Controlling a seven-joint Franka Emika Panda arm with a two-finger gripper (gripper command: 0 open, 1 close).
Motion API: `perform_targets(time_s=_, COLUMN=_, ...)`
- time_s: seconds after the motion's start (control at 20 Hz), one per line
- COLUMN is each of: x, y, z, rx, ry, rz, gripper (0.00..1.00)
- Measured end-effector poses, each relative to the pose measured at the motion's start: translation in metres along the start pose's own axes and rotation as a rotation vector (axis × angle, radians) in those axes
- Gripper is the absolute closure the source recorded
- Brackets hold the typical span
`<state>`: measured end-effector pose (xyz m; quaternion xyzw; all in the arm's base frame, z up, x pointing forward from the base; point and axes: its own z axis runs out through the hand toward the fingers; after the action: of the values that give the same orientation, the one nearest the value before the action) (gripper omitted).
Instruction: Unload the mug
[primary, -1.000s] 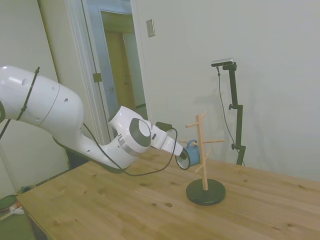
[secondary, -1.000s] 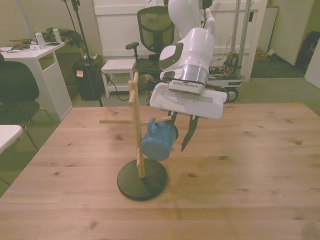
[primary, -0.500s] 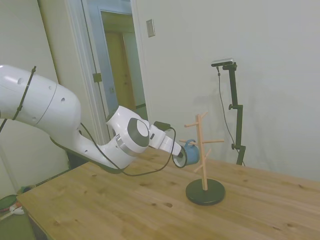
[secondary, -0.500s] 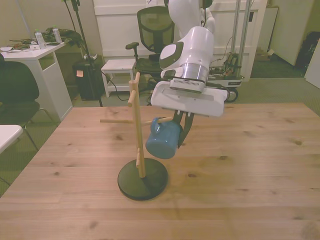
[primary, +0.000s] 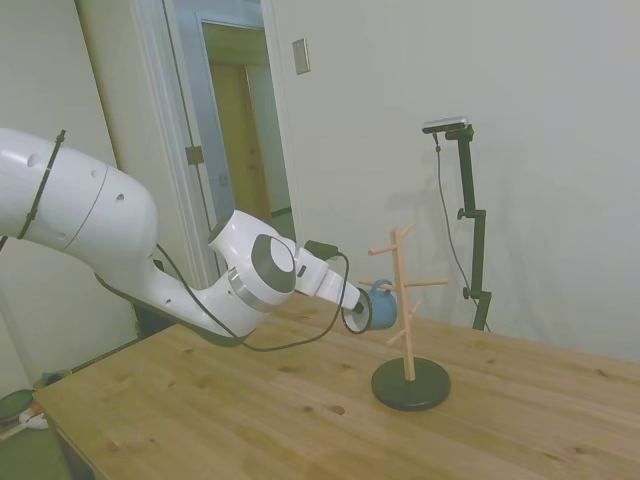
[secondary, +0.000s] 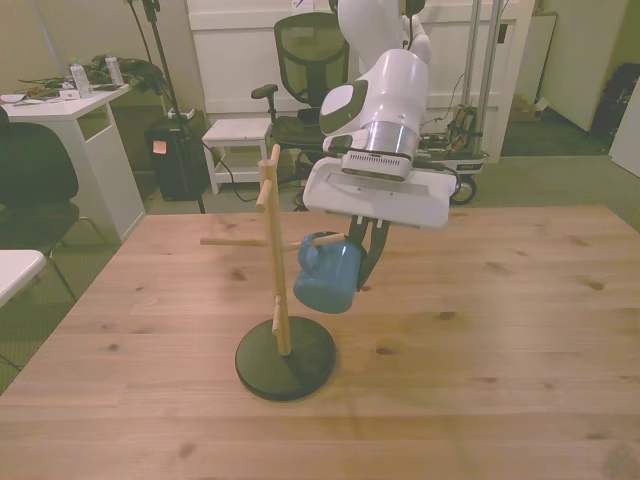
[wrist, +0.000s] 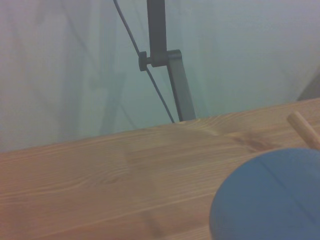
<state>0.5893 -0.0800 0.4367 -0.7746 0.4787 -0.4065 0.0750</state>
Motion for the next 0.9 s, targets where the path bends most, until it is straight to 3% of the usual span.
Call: perform_targets(time_s=0.9, x=-0.009, y=-0.01, z=-0.022, rx=0.031, ry=-0.007, rz=-0.003, gripper=1.0)
